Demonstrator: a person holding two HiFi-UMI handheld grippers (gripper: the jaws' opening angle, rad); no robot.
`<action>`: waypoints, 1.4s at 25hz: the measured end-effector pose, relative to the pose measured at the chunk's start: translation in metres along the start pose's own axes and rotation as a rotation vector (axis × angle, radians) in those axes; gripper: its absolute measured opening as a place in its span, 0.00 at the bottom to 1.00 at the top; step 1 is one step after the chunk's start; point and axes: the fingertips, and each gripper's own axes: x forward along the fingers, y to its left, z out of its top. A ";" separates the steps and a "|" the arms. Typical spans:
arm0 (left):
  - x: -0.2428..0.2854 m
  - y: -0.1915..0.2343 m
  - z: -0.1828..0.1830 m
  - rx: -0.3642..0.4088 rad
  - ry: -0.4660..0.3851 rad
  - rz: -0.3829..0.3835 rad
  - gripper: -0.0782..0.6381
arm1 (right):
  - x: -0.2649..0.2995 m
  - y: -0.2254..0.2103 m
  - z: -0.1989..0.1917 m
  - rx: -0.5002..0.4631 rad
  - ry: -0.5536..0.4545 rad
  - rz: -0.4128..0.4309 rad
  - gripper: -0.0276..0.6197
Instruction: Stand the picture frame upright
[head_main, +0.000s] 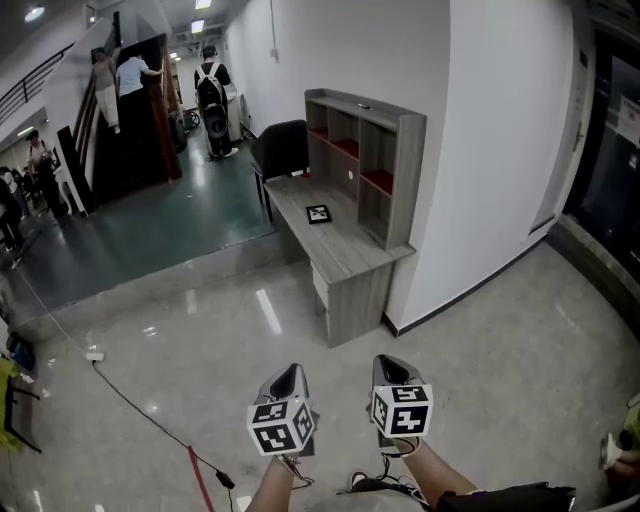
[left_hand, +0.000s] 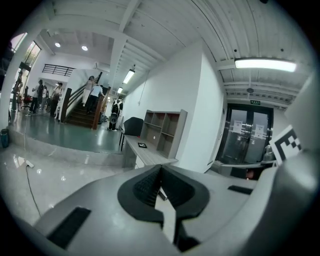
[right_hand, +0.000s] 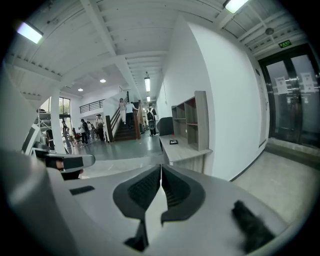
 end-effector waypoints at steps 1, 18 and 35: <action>-0.001 0.002 -0.003 -0.007 0.003 0.003 0.13 | -0.001 0.000 -0.004 0.005 0.006 -0.004 0.09; 0.055 0.029 -0.013 -0.008 0.036 0.012 0.13 | 0.063 -0.016 -0.017 0.044 0.066 -0.010 0.09; 0.187 0.073 0.040 -0.037 0.036 0.025 0.13 | 0.201 -0.046 0.044 0.014 0.103 0.010 0.09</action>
